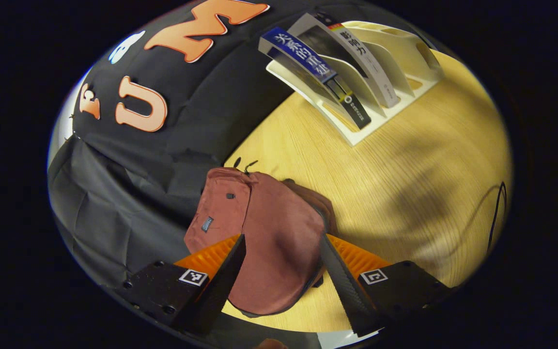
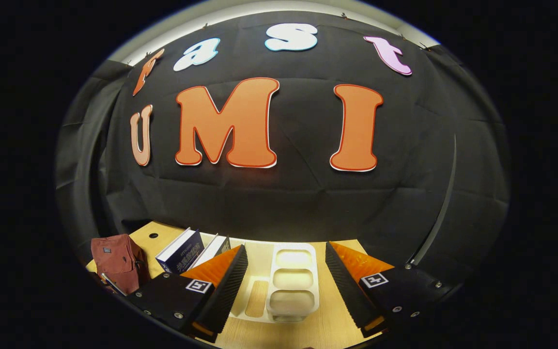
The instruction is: Open the schoolbag, grab two books from the bookshelf and put them into the schoolbag.
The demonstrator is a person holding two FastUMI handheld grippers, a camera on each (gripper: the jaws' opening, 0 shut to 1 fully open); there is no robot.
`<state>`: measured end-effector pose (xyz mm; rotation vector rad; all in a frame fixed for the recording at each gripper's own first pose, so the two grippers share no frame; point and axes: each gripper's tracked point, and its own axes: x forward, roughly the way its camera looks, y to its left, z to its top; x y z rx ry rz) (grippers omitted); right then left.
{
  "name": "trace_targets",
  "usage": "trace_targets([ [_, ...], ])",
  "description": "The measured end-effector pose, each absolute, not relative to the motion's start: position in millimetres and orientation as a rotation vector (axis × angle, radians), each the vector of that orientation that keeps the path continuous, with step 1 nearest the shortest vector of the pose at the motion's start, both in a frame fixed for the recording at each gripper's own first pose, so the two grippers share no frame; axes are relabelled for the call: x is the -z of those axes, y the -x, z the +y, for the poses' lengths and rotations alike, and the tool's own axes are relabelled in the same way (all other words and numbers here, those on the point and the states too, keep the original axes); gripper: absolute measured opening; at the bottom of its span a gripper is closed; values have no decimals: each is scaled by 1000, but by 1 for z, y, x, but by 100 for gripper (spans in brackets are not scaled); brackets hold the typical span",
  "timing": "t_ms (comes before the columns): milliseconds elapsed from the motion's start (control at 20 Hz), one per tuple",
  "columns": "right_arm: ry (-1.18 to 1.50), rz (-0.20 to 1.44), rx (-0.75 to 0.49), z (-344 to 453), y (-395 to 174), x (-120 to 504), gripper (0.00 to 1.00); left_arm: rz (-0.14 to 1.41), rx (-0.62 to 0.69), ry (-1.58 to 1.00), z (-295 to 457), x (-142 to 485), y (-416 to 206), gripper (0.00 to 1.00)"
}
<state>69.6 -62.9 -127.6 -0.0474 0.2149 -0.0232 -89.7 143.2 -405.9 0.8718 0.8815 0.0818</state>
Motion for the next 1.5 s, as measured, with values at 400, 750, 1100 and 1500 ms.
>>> trace_targets([
  [400, 19, 231, 52, -80, -65, 135, 95, 893, -152, -978, 161, 399, 93, 98],
  [750, 8, 224, 62, -89, -60, 134, 95, 818, -219, -1107, 185, 368, 60, 76],
  [1100, 4, 219, 86, -113, -53, 129, 96, 896, -143, -952, 201, 332, 42, 29],
  [1500, 19, 203, 94, -129, -49, 119, 95, 998, 4, -889, 195, 293, 37, 18],
])
